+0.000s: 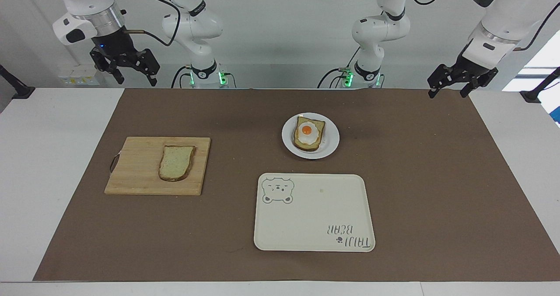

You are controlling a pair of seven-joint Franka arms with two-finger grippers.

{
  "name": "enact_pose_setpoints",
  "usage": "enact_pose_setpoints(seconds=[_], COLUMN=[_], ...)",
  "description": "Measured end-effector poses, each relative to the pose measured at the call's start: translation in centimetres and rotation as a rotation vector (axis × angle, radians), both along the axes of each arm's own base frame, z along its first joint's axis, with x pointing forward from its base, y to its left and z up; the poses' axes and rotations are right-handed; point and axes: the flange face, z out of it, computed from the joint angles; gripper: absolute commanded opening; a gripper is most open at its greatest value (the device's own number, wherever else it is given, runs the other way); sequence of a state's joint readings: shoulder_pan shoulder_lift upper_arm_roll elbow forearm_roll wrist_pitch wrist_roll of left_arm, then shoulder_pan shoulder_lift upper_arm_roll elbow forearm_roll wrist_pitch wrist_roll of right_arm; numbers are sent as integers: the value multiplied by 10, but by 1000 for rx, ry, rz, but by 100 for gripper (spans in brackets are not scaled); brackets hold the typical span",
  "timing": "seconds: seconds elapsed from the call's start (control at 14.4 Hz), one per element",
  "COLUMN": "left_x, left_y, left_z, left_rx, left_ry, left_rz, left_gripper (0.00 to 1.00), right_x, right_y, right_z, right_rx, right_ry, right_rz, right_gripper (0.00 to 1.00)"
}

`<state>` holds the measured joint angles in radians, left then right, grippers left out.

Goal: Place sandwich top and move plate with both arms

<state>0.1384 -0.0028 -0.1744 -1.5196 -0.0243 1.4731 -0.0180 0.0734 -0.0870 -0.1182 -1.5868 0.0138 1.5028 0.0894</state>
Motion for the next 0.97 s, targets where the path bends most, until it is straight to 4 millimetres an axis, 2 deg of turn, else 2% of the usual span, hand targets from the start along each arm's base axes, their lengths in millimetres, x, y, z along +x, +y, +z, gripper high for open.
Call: enact_pose_setpoints(seconds=[0.97], left_x=[-1], left_y=[0], left_z=[-2], left_rx=[0], left_ry=[9], left_rz=[-15], left_gripper=[100], right_x=[0], right_y=[-1], right_z=[0], right_rx=[-8], right_ry=[0], right_rz=[-1], right_gripper=[100])
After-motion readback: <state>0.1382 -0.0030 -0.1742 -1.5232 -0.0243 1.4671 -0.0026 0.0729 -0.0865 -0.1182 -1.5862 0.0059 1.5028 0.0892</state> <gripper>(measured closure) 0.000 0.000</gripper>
